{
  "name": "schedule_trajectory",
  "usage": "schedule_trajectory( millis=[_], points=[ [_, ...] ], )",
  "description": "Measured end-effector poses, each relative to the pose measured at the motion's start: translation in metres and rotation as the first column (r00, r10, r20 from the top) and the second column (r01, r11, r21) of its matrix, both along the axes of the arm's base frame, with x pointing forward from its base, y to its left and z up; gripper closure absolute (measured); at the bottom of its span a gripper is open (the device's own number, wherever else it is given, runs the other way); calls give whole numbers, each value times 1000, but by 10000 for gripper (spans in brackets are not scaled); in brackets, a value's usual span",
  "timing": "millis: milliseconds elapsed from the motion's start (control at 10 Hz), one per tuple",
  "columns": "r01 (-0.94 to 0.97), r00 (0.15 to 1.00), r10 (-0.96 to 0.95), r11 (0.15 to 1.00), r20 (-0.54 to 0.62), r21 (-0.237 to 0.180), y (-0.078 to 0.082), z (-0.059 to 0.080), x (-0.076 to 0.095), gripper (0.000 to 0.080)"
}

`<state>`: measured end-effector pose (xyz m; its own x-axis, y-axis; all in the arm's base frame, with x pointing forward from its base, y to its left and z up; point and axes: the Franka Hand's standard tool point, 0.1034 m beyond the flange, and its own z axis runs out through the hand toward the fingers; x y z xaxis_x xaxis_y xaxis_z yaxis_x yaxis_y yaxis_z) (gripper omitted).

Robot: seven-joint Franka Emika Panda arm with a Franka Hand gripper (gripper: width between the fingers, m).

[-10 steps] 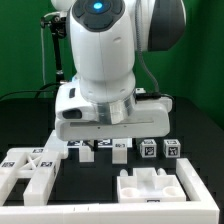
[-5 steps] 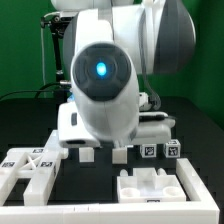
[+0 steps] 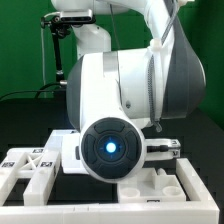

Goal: Assemble chair

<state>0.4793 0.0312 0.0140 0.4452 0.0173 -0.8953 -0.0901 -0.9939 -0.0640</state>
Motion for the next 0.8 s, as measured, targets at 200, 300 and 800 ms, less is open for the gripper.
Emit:
schedule_trajectory(
  millis=[200, 300, 800],
  points=[
    [-1, 1000, 1, 1000, 0, -1, 1, -5, -2, 150],
    [0, 1000, 0, 1000, 0, -2, 0, -7, -4, 150],
    [-7, 1000, 7, 1000, 2, 12, 0, -8, -8, 421]
  ],
)
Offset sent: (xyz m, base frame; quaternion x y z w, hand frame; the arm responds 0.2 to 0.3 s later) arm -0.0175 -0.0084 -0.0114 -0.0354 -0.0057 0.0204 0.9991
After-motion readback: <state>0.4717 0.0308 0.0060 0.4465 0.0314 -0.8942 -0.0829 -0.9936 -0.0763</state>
